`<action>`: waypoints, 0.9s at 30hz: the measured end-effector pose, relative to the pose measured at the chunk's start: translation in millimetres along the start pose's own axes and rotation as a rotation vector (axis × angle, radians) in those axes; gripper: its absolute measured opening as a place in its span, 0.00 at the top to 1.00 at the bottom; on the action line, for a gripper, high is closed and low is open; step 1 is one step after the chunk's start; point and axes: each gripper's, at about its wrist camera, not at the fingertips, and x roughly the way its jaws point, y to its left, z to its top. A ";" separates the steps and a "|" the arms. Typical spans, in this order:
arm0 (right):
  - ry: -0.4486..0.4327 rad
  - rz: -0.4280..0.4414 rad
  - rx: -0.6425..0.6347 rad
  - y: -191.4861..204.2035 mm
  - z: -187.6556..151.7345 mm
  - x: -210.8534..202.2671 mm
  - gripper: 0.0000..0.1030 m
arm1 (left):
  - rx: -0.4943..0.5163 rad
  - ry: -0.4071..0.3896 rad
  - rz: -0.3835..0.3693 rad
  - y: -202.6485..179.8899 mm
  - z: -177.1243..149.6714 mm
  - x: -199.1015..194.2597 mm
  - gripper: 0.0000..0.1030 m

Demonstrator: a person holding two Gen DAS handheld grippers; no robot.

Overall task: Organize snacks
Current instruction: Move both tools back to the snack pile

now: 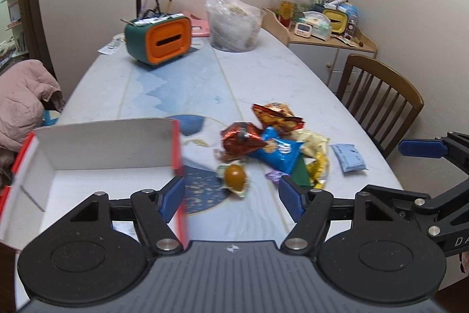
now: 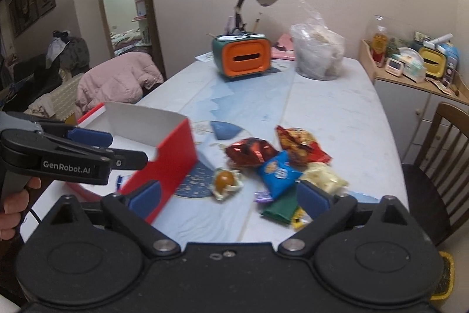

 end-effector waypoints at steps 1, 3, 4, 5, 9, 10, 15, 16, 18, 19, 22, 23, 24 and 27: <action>0.000 -0.002 0.004 -7.1 -1.6 -1.2 0.00 | -0.006 0.004 -0.002 -5.8 -0.1 4.0 0.27; 0.006 -0.005 0.010 -20.2 -5.0 -2.2 0.00 | -0.017 0.015 -0.010 -15.3 0.1 12.6 0.26; 0.008 -0.010 0.012 -27.7 -6.8 -2.2 0.00 | -0.021 0.024 -0.014 -19.5 0.6 17.5 0.26; 0.010 -0.017 0.014 -34.7 -8.9 -1.9 0.00 | -0.023 0.031 -0.014 -23.8 1.0 22.5 0.26; 0.034 -0.069 0.027 -63.8 -17.3 6.9 0.00 | -0.038 0.051 -0.012 -37.9 3.1 42.7 0.26; 0.043 -0.085 0.031 -70.9 -19.3 10.0 0.00 | -0.041 0.056 -0.010 -41.0 3.7 48.0 0.26; 0.075 -0.138 0.057 -104.9 -27.1 25.0 0.00 | -0.048 0.087 -0.001 -55.1 6.2 74.3 0.26; 0.082 -0.144 0.066 -110.8 -28.4 28.7 0.00 | -0.052 0.095 0.004 -57.3 6.1 80.2 0.26; 0.095 -0.151 0.085 -122.5 -31.2 36.4 0.00 | -0.058 0.115 0.016 -60.5 6.2 92.6 0.26; 0.104 -0.155 0.094 -128.2 -32.4 40.6 0.00 | -0.064 0.126 0.018 -61.7 6.5 98.6 0.26; 0.131 -0.156 0.122 -142.5 -35.2 55.1 0.00 | -0.086 0.159 0.025 -63.7 7.0 117.1 0.26; 0.141 -0.160 0.127 -146.2 -36.2 60.6 0.01 | -0.092 0.169 0.028 -63.7 7.0 123.9 0.26; 0.152 -0.163 0.132 -149.6 -37.4 65.8 0.01 | -0.099 0.181 0.033 -63.5 7.0 130.7 0.26; 0.176 -0.165 0.148 -158.3 -40.5 80.6 0.02 | -0.129 0.210 0.039 -61.6 7.1 148.8 0.26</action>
